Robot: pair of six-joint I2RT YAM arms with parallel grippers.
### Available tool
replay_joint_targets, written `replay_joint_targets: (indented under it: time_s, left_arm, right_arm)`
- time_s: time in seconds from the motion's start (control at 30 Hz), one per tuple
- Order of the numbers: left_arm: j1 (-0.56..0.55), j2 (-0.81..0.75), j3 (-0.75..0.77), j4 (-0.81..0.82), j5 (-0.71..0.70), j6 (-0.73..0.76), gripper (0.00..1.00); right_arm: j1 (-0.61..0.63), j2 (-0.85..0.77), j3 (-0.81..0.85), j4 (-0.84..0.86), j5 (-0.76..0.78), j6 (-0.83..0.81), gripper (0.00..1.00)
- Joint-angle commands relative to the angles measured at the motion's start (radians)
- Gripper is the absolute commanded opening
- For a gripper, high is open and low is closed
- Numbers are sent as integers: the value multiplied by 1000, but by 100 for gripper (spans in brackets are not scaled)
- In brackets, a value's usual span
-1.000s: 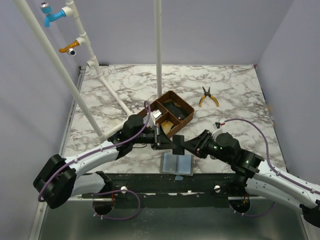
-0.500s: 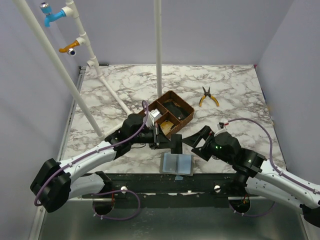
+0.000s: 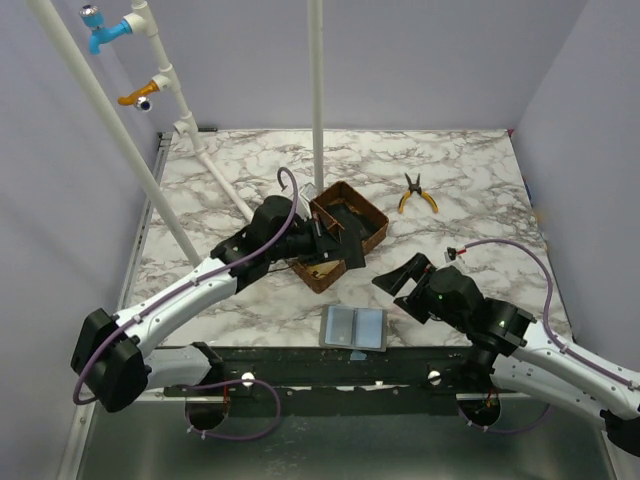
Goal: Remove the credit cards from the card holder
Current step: Place the credit card in the storage box.
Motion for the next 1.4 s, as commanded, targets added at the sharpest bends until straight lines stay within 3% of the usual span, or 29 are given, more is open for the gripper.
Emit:
replay_joint_targets:
  time_s: [0.0, 0.57, 1.2, 1.23, 1.37]
  left_arm:
    - [14, 93, 120, -85, -154, 49, 0]
    - [89, 473, 442, -159, -173, 37, 0]
    - [138, 678, 560, -121, -226, 12, 0]
    - [140, 686, 566, -123, -227, 12, 1]
    - [139, 694, 582, -126, -227, 14, 27]
  right_arm:
    - [7, 11, 4, -38, 86, -13, 100]
    - [7, 54, -11, -107, 255, -106, 100]
    - [6, 125, -10, -110, 258, -196, 100]
    - [6, 122, -11, -110, 259, -195, 100]
    - [6, 109, -7, -128, 264, -191, 100]
